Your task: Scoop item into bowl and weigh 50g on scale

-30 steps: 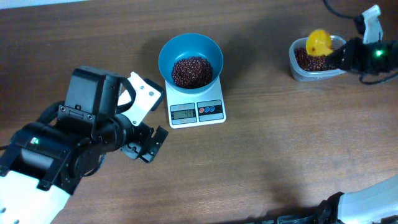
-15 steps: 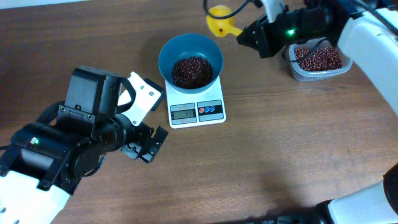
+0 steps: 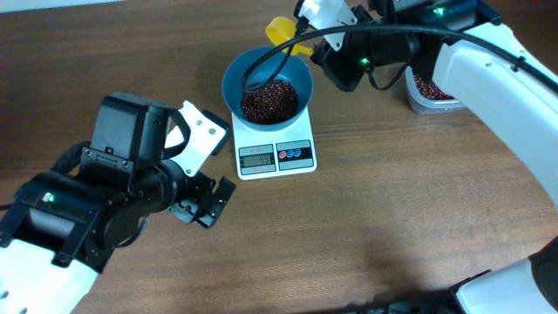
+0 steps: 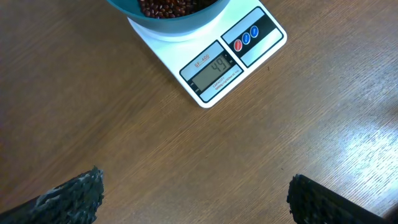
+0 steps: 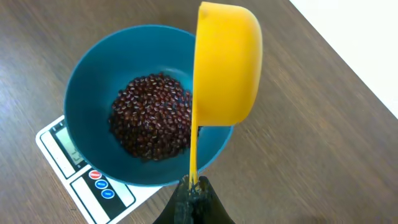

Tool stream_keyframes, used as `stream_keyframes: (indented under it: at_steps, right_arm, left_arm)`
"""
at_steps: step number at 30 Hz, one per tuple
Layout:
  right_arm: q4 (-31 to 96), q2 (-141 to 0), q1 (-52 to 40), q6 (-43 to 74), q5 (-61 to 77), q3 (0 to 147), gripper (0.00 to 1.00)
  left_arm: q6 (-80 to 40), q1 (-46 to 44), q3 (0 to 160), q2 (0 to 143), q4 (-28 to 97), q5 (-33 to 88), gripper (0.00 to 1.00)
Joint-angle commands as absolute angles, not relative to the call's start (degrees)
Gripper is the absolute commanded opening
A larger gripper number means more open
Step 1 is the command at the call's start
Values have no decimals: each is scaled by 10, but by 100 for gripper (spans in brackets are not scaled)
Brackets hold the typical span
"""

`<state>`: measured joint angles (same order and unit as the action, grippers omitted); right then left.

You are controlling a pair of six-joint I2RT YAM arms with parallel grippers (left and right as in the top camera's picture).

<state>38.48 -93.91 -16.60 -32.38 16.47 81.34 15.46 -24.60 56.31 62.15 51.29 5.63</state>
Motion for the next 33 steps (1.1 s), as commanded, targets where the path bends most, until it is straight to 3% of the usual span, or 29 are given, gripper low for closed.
stream_keyframes:
  at_steps: [1,6,10,13,17,19,21,25,28,33]
  right_arm:
    - [378,-930,-164,-327,157,823,4]
    - [382,-915,-73,-270,97,831,4]
    - [493,-910,14,-267,-38,830,4]
    - [567,-924,74,-267,-52,825,4]
    - [531,-891,88,-247,105,840,4]
    - [530,-834,93,-223,102,847,4]
    - [581,-743,159,-138,107,847,4]
    - [688,-654,247,-129,249,846,4]
    - [804,-603,282,-117,257,845,4]
    - [814,-440,311,-40,248,813,4]
  left_arm:
    - [164,-244,562,620,513,62,98]
    - [164,-244,562,620,513,62,98]
    - [164,-244,562,620,513,62,98]
    - [164,-244,562,620,513,62,98]
    - [164,-244,562,620,513,62,98]
    - [164,-244,562,620,513,62,98]
    - [164,-244,562,620,513,62,98]
    - [164,-244,562,620,513,62,99]
    - [164,-244,562,620,513,62,99]
    - [164,-244,562,620,513,62,99]
